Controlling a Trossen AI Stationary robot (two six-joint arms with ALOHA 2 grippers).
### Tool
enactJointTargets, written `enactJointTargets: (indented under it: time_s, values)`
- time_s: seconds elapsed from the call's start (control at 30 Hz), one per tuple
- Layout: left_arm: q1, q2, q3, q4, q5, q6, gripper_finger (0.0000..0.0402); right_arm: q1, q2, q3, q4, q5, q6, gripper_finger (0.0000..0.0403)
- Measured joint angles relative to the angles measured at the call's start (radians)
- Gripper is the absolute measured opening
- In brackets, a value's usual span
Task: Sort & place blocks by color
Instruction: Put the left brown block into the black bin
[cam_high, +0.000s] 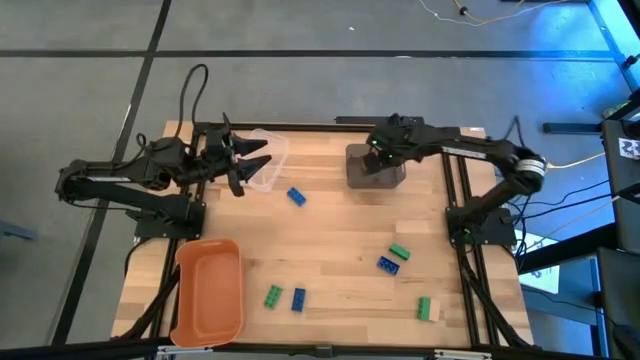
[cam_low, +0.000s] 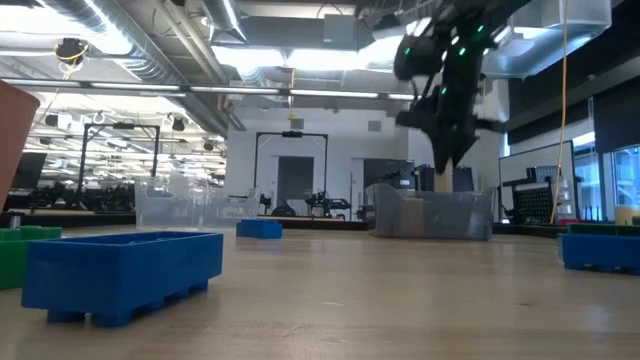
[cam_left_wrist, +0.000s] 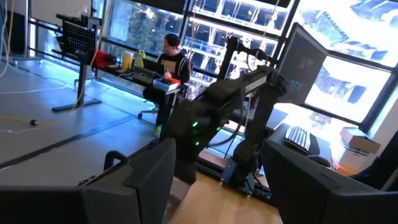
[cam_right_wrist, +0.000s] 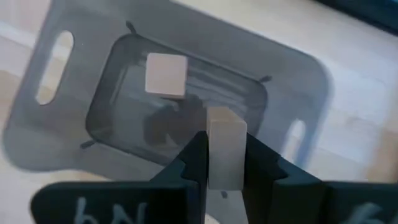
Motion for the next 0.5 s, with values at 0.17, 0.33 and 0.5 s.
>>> enactJointTargets:
  time_s: [0.17,0.33,0.5]
  values:
    - [0.0,0.0,0.0,0.0,0.0,0.0,0.0229,-0.013,0.101,0.0,0.035,-0.03,-0.011,0.0058]
    - [0.0,0.0,0.0,0.005,0.0,-0.001,0.0229,-0.037,0.154,0.0,0.054,-0.045,-0.006,0.0058]
    - [0.0,0.0,0.0,0.036,0.0,-0.001,0.0229,-0.075,0.167,0.0,0.092,-0.066,-0.004,0.0058]
